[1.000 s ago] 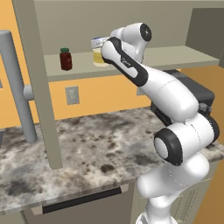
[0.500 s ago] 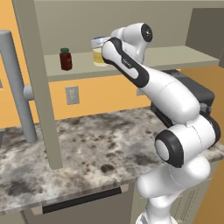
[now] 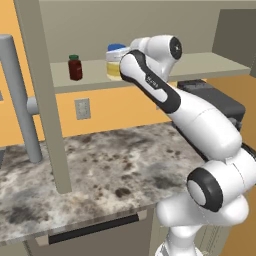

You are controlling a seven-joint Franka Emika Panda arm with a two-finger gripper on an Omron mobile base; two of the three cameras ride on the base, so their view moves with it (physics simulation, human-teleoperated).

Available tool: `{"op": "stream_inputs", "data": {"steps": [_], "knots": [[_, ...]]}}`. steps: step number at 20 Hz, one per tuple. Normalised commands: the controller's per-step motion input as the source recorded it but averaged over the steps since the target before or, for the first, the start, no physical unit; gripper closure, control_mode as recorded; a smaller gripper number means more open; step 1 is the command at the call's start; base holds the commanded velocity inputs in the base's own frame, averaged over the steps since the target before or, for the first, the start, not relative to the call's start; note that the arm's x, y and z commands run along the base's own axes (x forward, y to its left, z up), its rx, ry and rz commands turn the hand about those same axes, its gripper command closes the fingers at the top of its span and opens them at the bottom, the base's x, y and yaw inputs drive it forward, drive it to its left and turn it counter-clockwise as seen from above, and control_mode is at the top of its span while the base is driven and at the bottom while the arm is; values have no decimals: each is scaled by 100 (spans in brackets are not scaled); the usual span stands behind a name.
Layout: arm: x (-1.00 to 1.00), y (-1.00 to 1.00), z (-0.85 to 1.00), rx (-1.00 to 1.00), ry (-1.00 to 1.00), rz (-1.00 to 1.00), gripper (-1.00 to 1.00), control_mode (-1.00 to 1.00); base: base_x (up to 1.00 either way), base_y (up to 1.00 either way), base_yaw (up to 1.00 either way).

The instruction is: Collect the paprika, mayonnaise, and shaker from the cabinet and place them next to the stove.

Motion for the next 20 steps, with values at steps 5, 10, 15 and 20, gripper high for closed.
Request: {"op": "stream_inputs", "data": {"steps": [5, 10, 15, 20], "knots": [[-59, -9, 5, 0, -6, 14, 100, -100, 0, 0, 0], [-55, -40, 17, 0, 0, 8, 100, -100, 0, 0, 0], [-65, -51, 4, 0, -2, 9, 100, -100, 0, 0, 0], [-89, -47, 0, 0, -6, 11, 100, -100, 0, 0, 0]]}}
